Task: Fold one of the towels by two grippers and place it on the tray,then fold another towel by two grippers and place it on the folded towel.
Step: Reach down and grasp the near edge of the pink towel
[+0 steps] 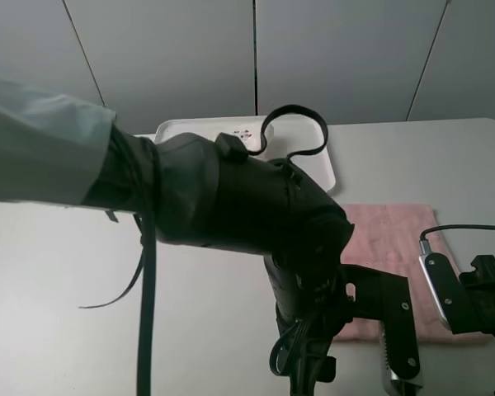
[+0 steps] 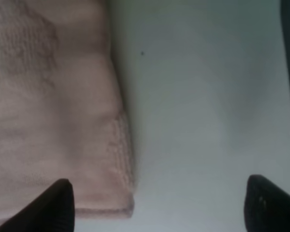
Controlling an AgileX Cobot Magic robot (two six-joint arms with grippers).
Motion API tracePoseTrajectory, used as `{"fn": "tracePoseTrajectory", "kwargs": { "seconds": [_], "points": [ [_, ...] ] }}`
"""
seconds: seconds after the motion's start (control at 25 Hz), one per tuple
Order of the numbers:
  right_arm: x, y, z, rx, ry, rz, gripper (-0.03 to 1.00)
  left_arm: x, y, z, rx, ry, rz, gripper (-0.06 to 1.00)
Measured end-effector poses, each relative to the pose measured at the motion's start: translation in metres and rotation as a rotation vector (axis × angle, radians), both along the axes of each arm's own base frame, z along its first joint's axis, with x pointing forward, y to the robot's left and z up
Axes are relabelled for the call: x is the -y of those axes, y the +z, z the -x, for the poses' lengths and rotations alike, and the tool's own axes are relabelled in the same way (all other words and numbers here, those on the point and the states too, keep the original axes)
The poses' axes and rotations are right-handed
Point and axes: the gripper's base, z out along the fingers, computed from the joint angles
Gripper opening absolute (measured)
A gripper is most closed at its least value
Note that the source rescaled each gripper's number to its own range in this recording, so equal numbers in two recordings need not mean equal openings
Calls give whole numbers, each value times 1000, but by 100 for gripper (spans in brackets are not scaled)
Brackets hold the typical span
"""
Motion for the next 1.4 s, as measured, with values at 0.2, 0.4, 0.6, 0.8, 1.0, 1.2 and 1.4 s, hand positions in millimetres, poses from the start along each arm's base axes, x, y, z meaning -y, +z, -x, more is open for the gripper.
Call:
{"fn": "tracePoseTrajectory", "kwargs": {
  "seconds": [0.2, 0.4, 0.6, 0.8, 1.0, 1.2, 1.4],
  "points": [
    [0, 0, 0, 0, 0, 0, 100, 1, -5, 0, -6, 34, -2, 92],
    [0, 0, 0, 0, 0, 0, 100, 4, -6, -2, -11, 80, 6, 92],
    [0, 0, 0, 0, 0, 0, 100, 17, -7, -6, -27, 111, -24, 92],
    [0, 0, 0, 0, 0, 0, 100, 18, -8, -4, -38, 105, -79, 92],
    [0, 0, 0, 0, 0, 0, 100, 14, -8, -6, -10, 98, -119, 92],
    [0, 0, 0, 0, 0, 0, 100, 16, -9, -7, -3, 102, -106, 92],
    [0, 0, 0, 0, 0, 0, 100, 15, -21, -7, -10, 101, -131, 92]
  ]
}}
